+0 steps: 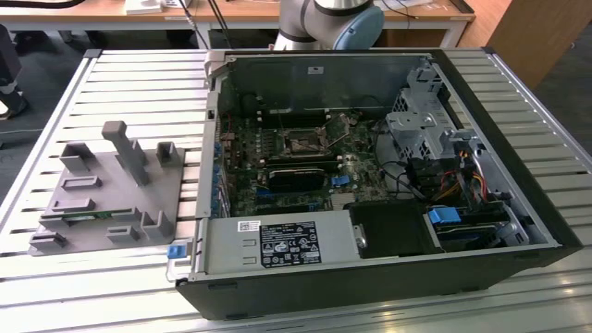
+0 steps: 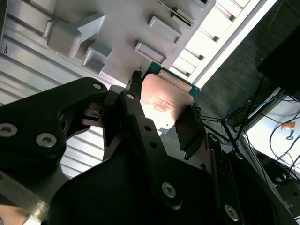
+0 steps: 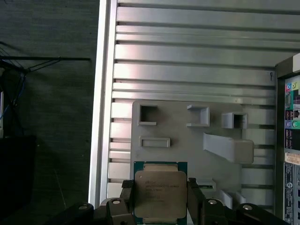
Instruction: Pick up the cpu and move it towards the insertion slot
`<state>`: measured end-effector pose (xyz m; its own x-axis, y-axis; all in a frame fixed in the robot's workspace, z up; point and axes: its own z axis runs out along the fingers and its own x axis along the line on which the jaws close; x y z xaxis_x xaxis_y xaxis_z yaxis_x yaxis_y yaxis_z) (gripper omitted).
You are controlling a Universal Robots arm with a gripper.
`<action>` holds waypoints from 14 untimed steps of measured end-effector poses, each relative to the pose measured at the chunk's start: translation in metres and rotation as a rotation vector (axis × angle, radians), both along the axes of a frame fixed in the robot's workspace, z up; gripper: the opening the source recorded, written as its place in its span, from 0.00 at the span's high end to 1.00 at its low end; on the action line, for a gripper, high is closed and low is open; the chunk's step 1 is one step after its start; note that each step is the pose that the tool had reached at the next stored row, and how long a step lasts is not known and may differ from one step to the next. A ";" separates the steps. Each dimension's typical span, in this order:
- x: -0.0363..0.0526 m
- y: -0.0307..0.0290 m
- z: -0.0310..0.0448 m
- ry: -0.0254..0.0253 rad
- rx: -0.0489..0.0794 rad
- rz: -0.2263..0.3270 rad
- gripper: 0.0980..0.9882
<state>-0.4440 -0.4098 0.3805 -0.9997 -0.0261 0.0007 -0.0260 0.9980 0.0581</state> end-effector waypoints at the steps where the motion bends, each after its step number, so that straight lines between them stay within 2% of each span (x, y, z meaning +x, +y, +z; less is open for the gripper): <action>1: 0.0012 0.0000 0.0001 0.0003 0.000 0.000 0.50; 5: 0.0052 0.0000 0.0020 0.0022 0.000 0.000 0.50; 11: 0.0074 0.0000 0.0143 0.0026 0.000 0.000 0.50; 14: 0.0112 0.0000 0.0155 0.0037 0.000 0.000 0.50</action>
